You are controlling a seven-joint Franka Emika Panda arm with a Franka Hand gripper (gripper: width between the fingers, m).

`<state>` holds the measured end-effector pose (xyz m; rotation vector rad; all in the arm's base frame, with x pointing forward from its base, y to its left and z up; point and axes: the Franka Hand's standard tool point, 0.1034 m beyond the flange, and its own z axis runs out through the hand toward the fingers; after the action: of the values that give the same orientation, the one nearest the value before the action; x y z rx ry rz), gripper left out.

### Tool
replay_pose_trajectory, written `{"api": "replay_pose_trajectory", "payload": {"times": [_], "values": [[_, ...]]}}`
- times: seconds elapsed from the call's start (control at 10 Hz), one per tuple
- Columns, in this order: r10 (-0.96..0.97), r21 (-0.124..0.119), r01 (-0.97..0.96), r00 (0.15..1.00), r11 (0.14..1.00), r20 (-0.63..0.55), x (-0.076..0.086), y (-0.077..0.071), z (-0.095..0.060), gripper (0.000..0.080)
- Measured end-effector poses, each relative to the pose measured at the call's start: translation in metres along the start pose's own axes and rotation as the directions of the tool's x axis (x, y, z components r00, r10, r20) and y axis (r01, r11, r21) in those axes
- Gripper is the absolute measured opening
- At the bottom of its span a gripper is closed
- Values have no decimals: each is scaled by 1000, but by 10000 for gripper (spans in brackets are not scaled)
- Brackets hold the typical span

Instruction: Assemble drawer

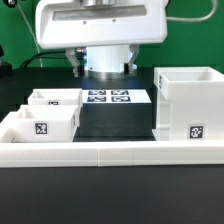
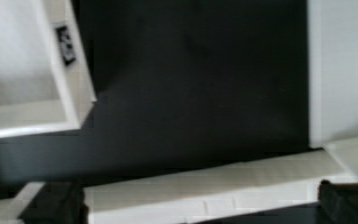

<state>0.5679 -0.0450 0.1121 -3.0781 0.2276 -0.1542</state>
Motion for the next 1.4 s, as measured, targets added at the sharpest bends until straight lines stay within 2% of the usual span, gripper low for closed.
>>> {"api": "replay_pose_trajectory", "payload": {"times": [0.4,0.6,0.7,1.1,1.4], "values": [[-10,0,10,1000,1000,1,1,-1,0,649],[-72,-10,73,997,997,16,-7,22,11,649],[-87,-18,87,996,996,21,-18,32,19,649],[-88,-40,89,995,995,42,-30,56,47,649],[-81,-53,84,995,995,55,-37,65,65,649]]}}
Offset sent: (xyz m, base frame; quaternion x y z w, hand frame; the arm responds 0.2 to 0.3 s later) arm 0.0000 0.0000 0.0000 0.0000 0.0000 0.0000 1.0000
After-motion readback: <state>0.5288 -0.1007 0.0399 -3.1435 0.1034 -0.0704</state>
